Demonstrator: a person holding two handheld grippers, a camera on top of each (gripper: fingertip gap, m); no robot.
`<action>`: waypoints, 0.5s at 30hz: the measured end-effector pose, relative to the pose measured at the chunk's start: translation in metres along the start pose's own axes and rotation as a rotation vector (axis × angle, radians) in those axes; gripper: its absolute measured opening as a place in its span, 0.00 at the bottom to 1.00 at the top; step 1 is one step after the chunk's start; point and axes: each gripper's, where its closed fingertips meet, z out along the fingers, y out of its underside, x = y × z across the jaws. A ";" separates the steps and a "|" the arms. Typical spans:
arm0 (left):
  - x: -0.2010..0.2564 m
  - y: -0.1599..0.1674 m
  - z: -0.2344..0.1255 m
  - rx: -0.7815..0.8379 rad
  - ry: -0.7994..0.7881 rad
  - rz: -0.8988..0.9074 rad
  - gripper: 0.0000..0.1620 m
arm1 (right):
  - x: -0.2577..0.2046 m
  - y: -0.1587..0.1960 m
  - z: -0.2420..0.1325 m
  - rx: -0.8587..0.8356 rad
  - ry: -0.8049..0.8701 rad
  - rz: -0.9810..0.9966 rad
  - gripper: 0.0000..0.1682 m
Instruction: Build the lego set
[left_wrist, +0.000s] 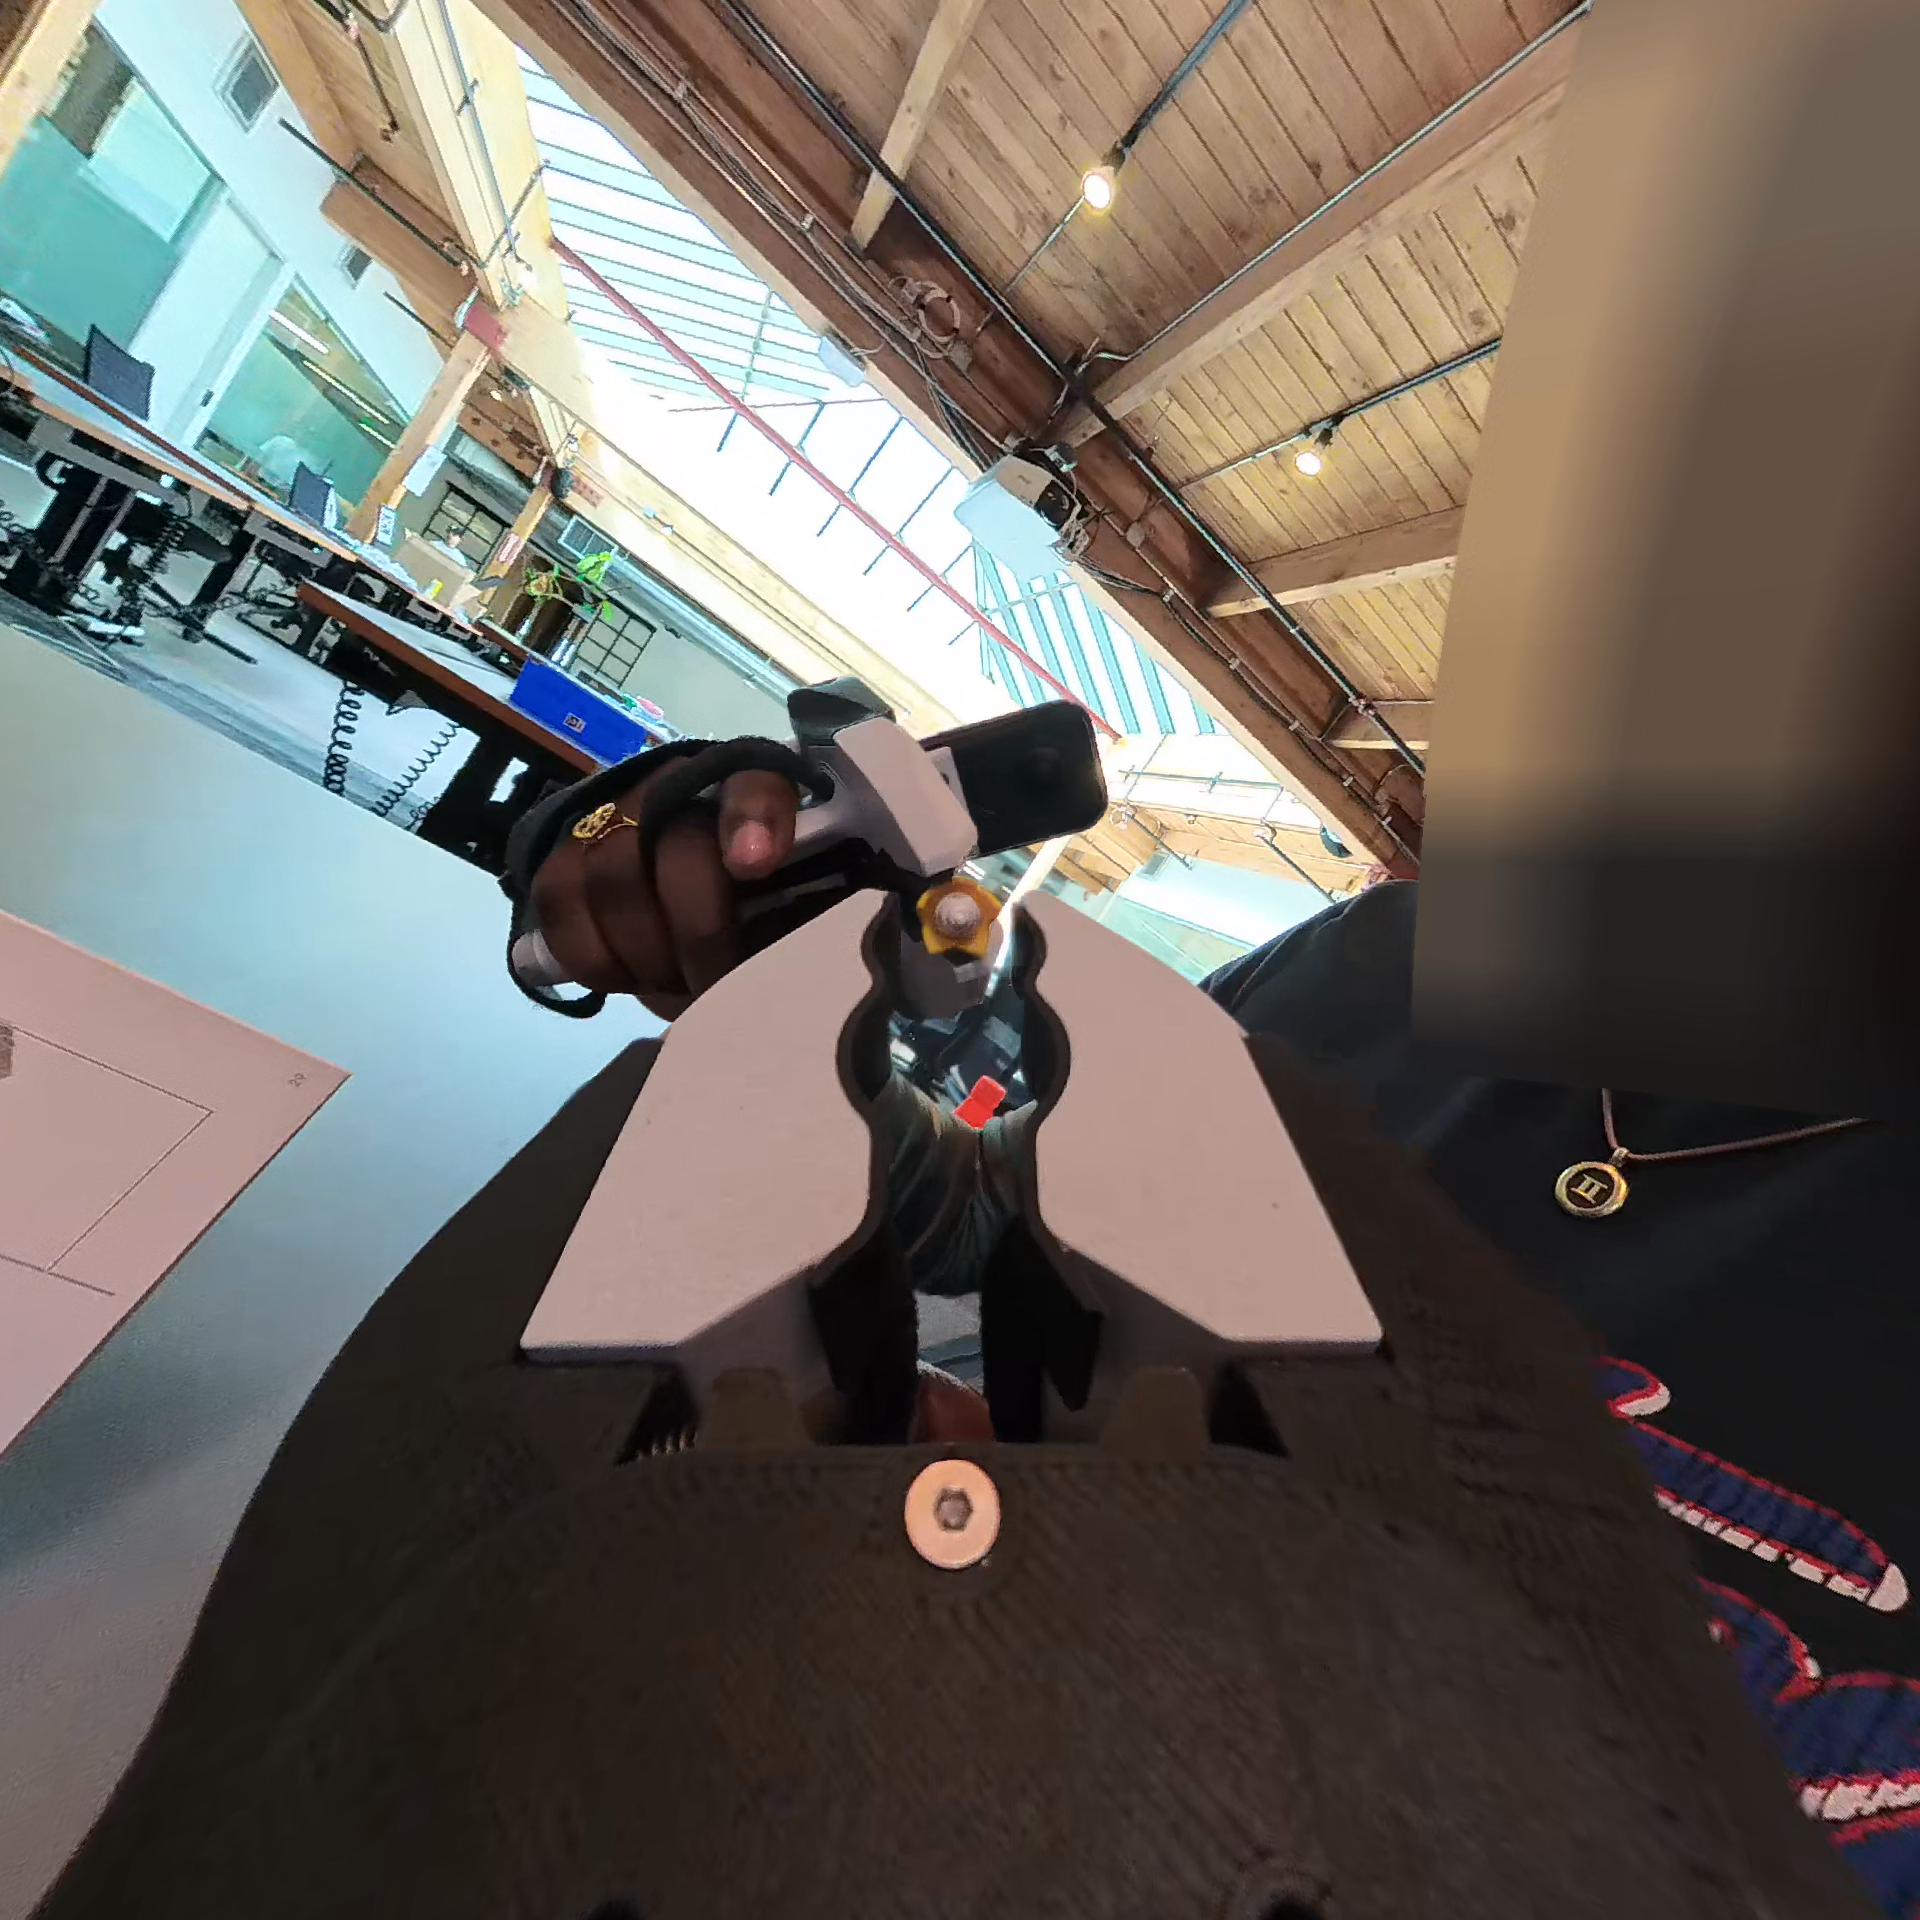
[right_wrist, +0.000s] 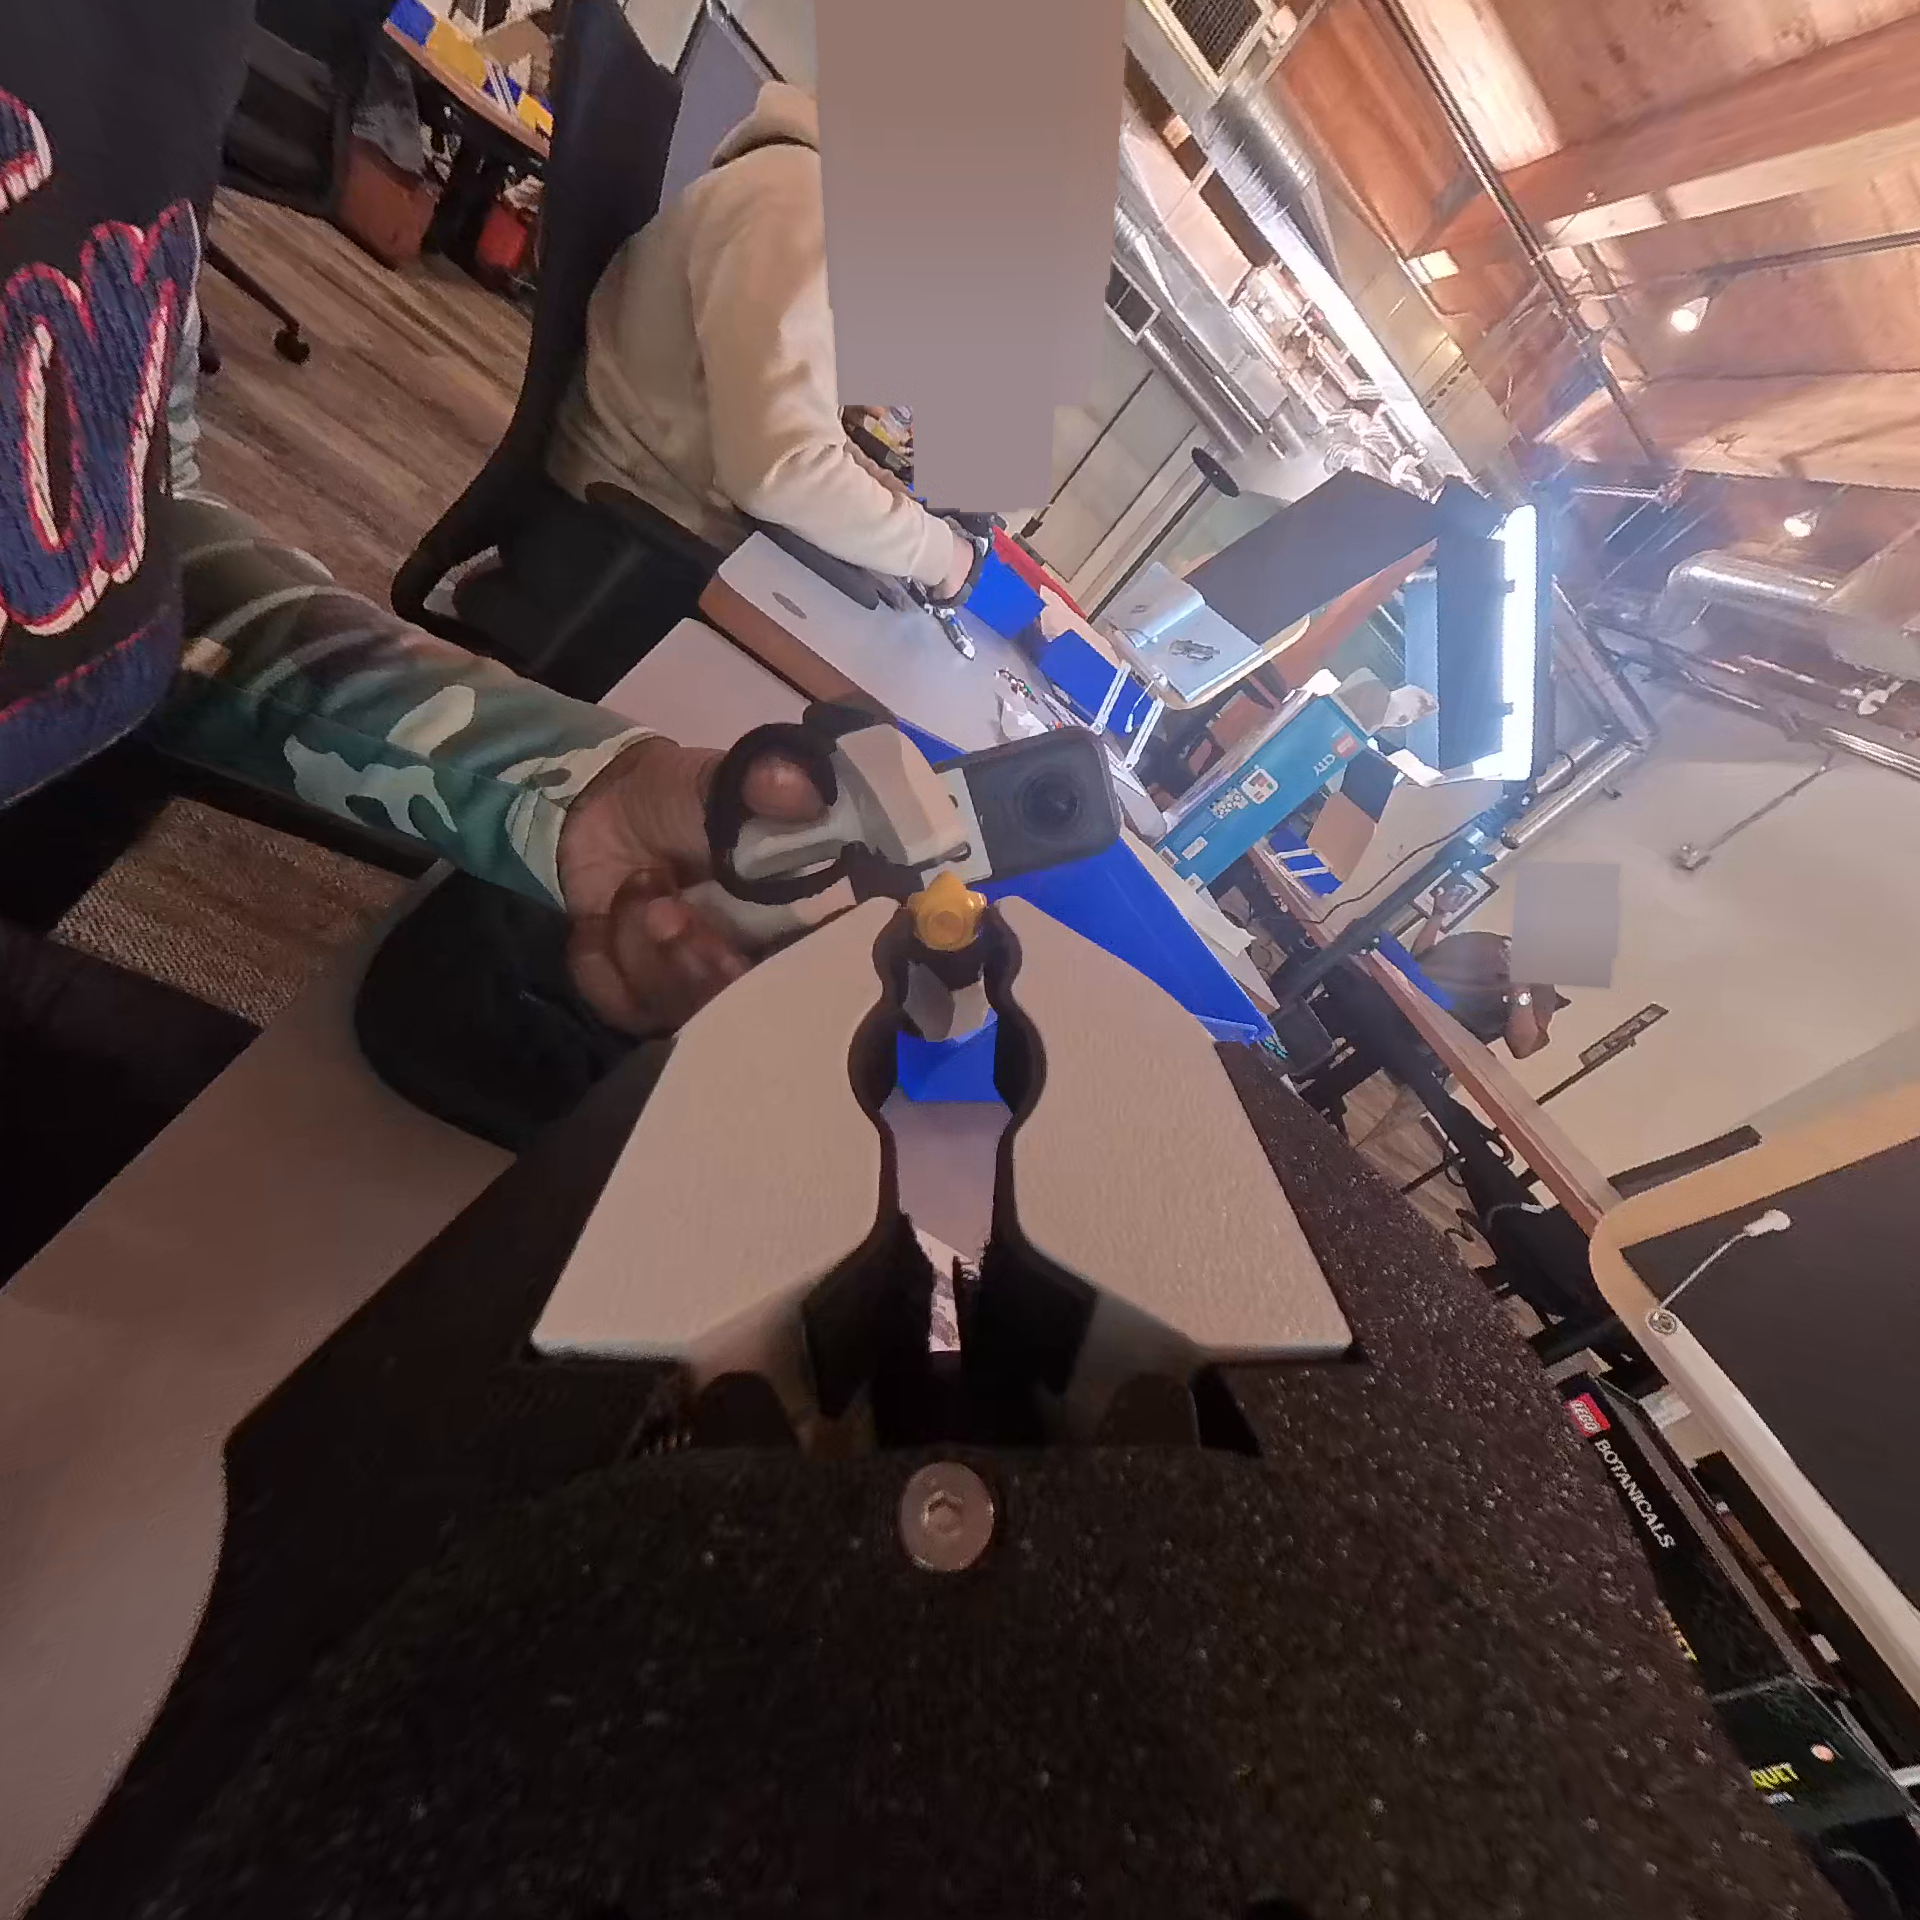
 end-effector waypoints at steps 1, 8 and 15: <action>-0.001 0.001 0.000 -0.009 -0.010 0.005 0.12 | 0.000 0.000 0.000 -0.003 0.000 -0.003 0.08; -0.005 0.005 -0.001 -0.021 -0.015 0.008 0.09 | -0.002 0.006 -0.002 -0.020 -0.007 -0.002 0.08; -0.010 0.004 -0.006 -0.030 -0.053 0.032 0.09 | -0.004 0.011 -0.001 -0.019 -0.017 0.007 0.08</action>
